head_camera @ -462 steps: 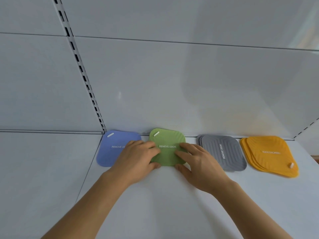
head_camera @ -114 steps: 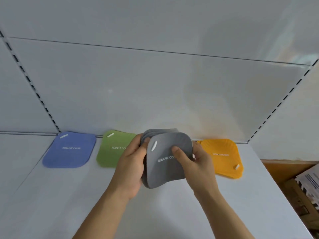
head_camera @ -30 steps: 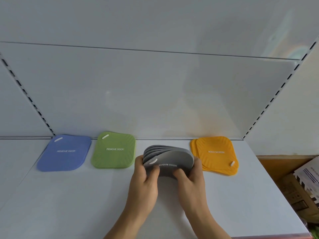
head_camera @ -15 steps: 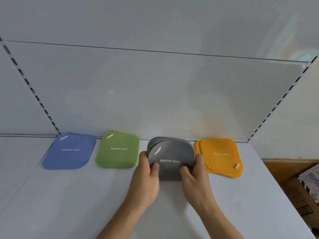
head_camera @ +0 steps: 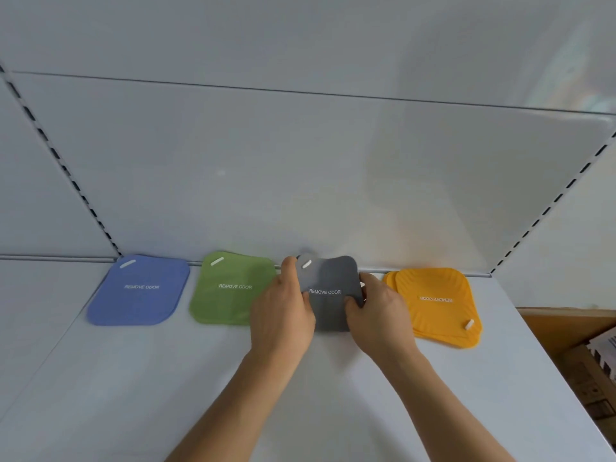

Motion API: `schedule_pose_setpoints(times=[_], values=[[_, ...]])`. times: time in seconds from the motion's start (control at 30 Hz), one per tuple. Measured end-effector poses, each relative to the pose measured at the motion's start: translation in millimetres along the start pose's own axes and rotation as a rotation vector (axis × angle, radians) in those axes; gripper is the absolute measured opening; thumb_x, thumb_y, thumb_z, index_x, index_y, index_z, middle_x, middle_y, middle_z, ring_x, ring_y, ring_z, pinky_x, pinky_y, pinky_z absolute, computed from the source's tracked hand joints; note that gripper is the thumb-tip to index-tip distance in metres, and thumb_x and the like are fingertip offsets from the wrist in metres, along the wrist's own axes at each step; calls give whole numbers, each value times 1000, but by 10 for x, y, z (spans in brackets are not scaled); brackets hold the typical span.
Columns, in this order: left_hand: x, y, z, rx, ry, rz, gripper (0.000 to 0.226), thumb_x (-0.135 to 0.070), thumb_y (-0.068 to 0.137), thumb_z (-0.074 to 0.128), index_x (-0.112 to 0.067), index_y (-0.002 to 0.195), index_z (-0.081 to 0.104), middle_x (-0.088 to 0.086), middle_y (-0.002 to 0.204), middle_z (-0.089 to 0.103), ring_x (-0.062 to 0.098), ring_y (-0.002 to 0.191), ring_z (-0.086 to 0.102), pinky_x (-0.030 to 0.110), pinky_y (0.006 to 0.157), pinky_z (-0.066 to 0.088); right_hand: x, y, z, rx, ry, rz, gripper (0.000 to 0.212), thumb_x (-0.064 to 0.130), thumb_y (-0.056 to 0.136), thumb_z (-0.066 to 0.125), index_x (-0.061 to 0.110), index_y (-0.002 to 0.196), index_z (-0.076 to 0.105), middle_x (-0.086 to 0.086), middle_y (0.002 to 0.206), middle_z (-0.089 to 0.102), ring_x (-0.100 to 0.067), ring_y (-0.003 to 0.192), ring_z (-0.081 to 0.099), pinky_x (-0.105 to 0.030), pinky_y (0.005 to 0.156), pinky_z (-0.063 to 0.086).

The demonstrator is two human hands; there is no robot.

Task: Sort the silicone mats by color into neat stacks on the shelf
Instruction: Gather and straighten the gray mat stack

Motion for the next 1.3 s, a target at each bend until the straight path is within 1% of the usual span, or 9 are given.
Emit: schedule_pose_setpoints(times=[0.1, 0.2, 0.37, 0.57, 0.8, 0.87, 0.97, 1.1, 1.3], values=[[42, 26, 50, -14, 27, 13, 61, -16, 93, 67, -23, 145, 38, 6, 126, 55, 37, 99, 67, 46, 71, 55, -40, 20, 60, -34, -46, -47, 50, 20, 89, 64, 16, 138, 57, -3, 96, 73, -29, 89, 64, -31, 66, 36], [73, 34, 109, -42, 93, 84, 55, -9, 86, 73, -19, 136, 53, 7, 124, 56, 38, 84, 69, 42, 62, 50, -46, 8, 80, -61, -64, -80, 56, 20, 88, 65, 15, 142, 54, -5, 99, 73, -32, 91, 65, -34, 68, 41], [68, 45, 162, -5, 206, 139, 31, 0, 74, 77, -12, 100, 66, 8, 110, 61, 39, 62, 63, 42, 53, 46, -57, -6, 86, -107, -58, -128, 55, 12, 88, 65, 17, 141, 53, -7, 101, 72, -33, 88, 62, -35, 66, 41], [86, 63, 212, 0, 240, 144, 25, 1, 71, 80, -12, 88, 66, 7, 109, 61, 36, 59, 61, 41, 54, 45, -98, 6, 115, -83, -94, -113, 51, 16, 89, 63, 14, 140, 54, -10, 102, 72, -36, 89, 64, -40, 68, 49], [79, 37, 155, -94, 418, 240, 15, -17, 77, 78, -21, 87, 68, 3, 107, 63, 34, 92, 56, 43, 75, 43, -129, -11, 98, -123, -335, -177, 31, 27, 90, 64, 17, 119, 68, -11, 111, 65, -37, 95, 57, -42, 74, 51], [91, 0, 100, -34, 375, 360, 12, -35, 83, 72, -25, 87, 69, -3, 103, 65, 30, 96, 58, 44, 81, 46, -150, -16, 40, -119, -361, -262, 30, 37, 89, 57, 22, 111, 71, -7, 115, 64, -36, 104, 57, -42, 78, 53], [163, -64, 26, 148, 317, 517, 34, -60, 85, 56, -29, 92, 68, -10, 99, 64, 23, 103, 58, 41, 89, 47, -210, -57, -64, 31, -369, -427, 45, 60, 87, 50, 29, 113, 71, 0, 126, 61, -30, 124, 52, -44, 99, 50], [222, -18, -2, 231, 280, 570, 33, -55, 86, 60, -29, 105, 67, -12, 108, 63, 21, 109, 57, 39, 93, 48, -328, -18, -142, 213, -391, -507, 58, 69, 86, 50, 36, 131, 63, 7, 138, 55, -25, 136, 45, -42, 108, 46], [306, 47, -43, 245, 215, 604, 32, -53, 86, 67, -30, 108, 70, -14, 111, 65, 18, 110, 59, 36, 94, 49, -347, 22, -157, 209, -388, -537, 54, 67, 91, 50, 36, 133, 63, 5, 138, 57, -24, 133, 48, -41, 106, 48]])
Point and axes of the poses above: each hand's wrist, its own y-axis towards the middle knuckle, its own z-axis out of the palm, x = y × z, the point moved 2 cm from there along y, towards the middle knuckle
